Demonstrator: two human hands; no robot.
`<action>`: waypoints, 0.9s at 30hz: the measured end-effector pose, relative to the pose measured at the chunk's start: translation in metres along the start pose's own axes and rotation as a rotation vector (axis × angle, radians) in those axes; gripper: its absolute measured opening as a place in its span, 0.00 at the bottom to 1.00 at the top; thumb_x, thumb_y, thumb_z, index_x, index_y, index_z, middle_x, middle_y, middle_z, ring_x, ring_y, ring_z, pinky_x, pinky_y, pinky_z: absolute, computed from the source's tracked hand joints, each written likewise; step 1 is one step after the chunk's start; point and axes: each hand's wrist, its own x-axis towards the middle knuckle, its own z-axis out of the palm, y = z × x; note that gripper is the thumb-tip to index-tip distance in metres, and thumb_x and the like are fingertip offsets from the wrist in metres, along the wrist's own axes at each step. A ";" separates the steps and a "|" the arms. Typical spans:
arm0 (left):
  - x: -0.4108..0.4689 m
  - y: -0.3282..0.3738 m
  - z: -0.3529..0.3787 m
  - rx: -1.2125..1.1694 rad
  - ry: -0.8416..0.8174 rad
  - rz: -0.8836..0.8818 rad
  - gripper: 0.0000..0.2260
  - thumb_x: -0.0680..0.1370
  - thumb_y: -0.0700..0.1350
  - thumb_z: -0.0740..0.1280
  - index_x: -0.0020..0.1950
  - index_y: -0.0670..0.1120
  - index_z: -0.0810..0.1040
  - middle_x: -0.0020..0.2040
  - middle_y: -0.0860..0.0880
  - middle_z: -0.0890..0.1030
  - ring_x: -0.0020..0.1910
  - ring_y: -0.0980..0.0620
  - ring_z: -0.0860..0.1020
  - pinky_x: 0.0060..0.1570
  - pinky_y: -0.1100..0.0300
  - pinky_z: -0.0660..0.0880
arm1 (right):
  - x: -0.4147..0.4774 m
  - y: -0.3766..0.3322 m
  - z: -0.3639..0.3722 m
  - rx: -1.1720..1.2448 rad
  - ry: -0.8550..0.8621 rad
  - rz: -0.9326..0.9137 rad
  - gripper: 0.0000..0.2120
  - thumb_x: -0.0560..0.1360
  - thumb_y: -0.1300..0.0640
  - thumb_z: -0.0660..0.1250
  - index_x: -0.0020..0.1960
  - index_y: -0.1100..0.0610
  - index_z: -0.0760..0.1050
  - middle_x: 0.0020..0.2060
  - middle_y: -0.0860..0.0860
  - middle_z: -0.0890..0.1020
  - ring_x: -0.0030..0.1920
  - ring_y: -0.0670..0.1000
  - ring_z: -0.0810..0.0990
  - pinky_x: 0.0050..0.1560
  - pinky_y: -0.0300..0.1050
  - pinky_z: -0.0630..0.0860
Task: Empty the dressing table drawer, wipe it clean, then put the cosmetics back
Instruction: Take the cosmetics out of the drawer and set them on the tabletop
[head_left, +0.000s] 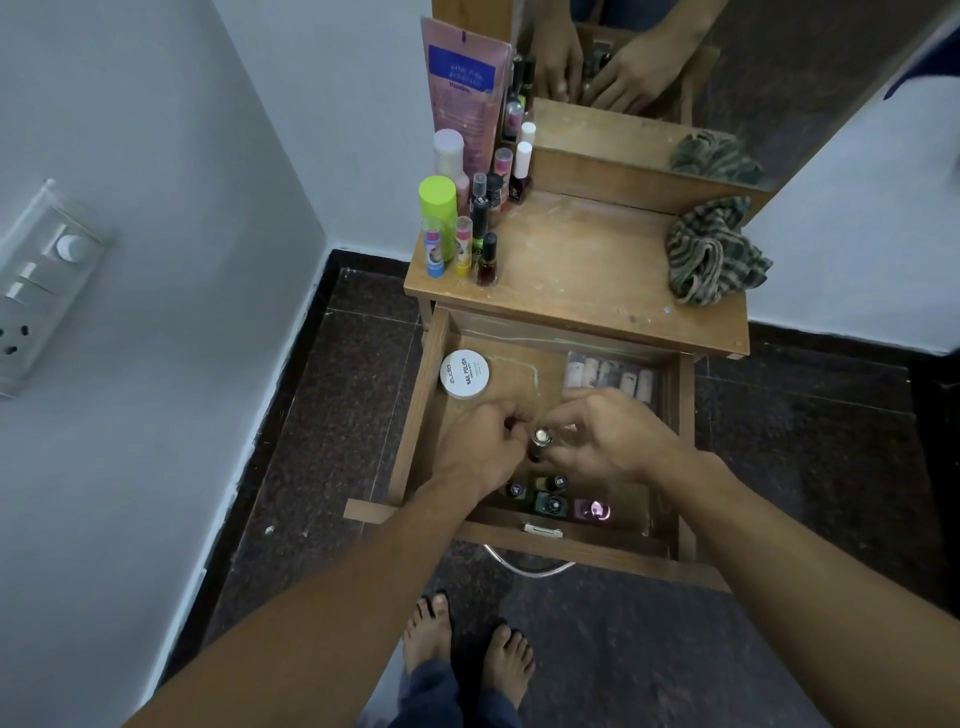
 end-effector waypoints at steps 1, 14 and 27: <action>-0.001 0.003 0.001 -0.023 0.053 0.008 0.07 0.80 0.47 0.65 0.54 0.54 0.81 0.48 0.56 0.85 0.47 0.55 0.82 0.53 0.52 0.80 | -0.001 -0.001 -0.004 0.036 0.068 -0.008 0.14 0.71 0.43 0.69 0.56 0.41 0.83 0.43 0.42 0.81 0.45 0.45 0.80 0.44 0.46 0.76; 0.016 0.072 -0.014 -0.300 0.522 0.243 0.10 0.81 0.42 0.63 0.58 0.49 0.81 0.54 0.54 0.81 0.51 0.57 0.78 0.51 0.58 0.76 | 0.062 -0.033 -0.111 0.225 0.798 0.126 0.09 0.72 0.42 0.70 0.47 0.44 0.85 0.37 0.37 0.84 0.30 0.41 0.77 0.35 0.42 0.75; 0.038 0.062 -0.021 -0.236 0.521 0.264 0.09 0.79 0.42 0.66 0.57 0.49 0.82 0.53 0.56 0.81 0.40 0.60 0.73 0.45 0.64 0.73 | 0.143 -0.029 -0.129 0.197 0.792 0.321 0.13 0.71 0.43 0.71 0.52 0.47 0.85 0.40 0.43 0.86 0.45 0.47 0.85 0.47 0.52 0.83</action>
